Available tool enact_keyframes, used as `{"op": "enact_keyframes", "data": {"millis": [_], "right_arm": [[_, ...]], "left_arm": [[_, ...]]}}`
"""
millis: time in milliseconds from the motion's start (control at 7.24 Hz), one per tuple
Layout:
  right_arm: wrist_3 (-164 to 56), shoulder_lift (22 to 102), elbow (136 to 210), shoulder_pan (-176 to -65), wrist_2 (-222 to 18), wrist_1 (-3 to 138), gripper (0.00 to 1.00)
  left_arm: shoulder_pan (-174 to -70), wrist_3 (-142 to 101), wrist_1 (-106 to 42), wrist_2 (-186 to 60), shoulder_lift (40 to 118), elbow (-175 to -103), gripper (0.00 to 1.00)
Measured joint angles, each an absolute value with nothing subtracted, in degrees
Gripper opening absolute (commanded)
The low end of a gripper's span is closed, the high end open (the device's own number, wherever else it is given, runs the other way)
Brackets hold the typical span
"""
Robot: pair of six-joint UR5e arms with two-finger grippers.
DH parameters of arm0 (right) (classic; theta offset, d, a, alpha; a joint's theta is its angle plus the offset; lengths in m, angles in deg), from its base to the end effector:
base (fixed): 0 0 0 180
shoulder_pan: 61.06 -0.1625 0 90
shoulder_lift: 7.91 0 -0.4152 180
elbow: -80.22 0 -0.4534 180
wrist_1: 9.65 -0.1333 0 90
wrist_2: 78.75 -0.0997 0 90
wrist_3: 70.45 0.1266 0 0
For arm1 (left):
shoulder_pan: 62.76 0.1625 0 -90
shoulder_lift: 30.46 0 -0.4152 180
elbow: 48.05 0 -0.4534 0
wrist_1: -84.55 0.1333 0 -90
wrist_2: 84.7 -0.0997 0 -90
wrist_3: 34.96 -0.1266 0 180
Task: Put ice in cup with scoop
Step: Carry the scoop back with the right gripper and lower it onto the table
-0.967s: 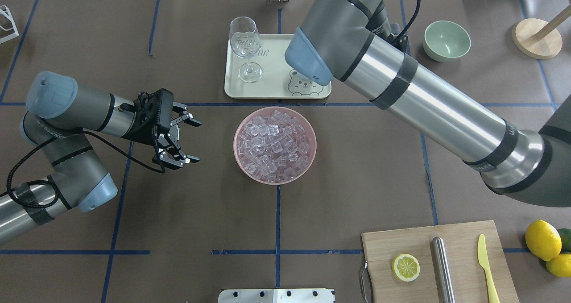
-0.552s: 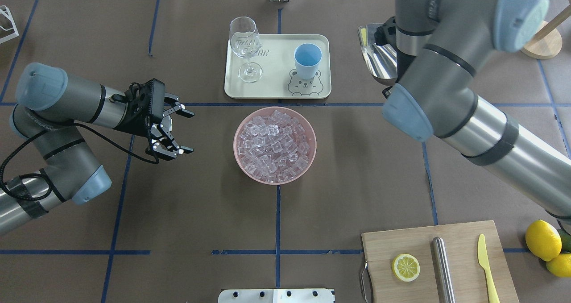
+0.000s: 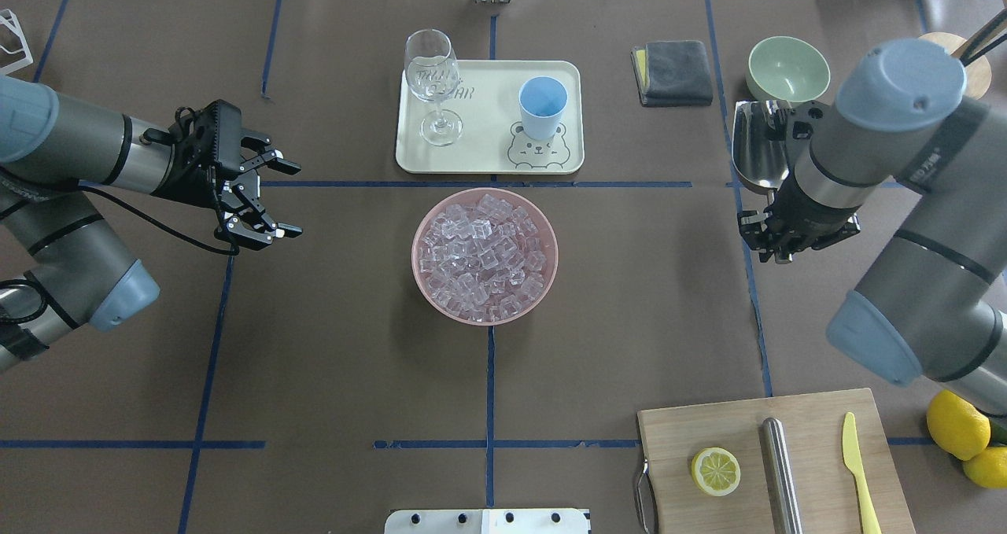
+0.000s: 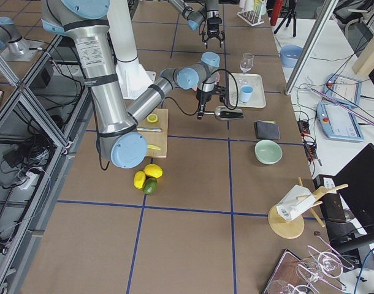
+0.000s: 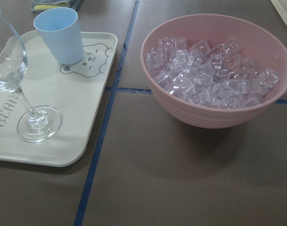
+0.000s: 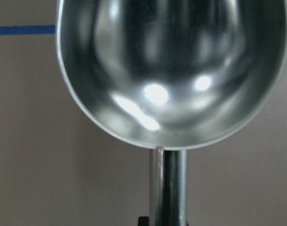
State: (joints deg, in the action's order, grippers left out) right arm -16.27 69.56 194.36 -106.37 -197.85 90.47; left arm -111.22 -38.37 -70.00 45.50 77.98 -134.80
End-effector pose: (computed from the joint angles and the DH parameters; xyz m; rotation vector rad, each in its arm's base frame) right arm -0.3656 -0.4716 0.3514 -0.0840 -0.6683 0.0417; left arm 0.4135 -0.5445 0.3567 1.1278 1.0416 1.1190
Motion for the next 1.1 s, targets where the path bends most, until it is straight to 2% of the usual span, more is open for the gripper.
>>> {"op": "enact_keyframes", "data": {"millis": [138,414,1105], "right_arm": [[-14.0,74.4,194.2,-105.5,-197.2,83.8,0.00],[-13.2,79.5,193.5,-103.7,-198.2,79.0,0.00],[-14.5,81.7,190.3,-101.1,-203.7,78.3,0.00]], "left_arm": [[-111.9,-38.4,-69.9,45.8,77.7,-134.8,1.00],[-112.6,-38.4,-69.8,46.0,77.3,-134.8,1.00],[-112.9,-38.5,-70.2,46.3,75.9,-134.9,1.00]]}}
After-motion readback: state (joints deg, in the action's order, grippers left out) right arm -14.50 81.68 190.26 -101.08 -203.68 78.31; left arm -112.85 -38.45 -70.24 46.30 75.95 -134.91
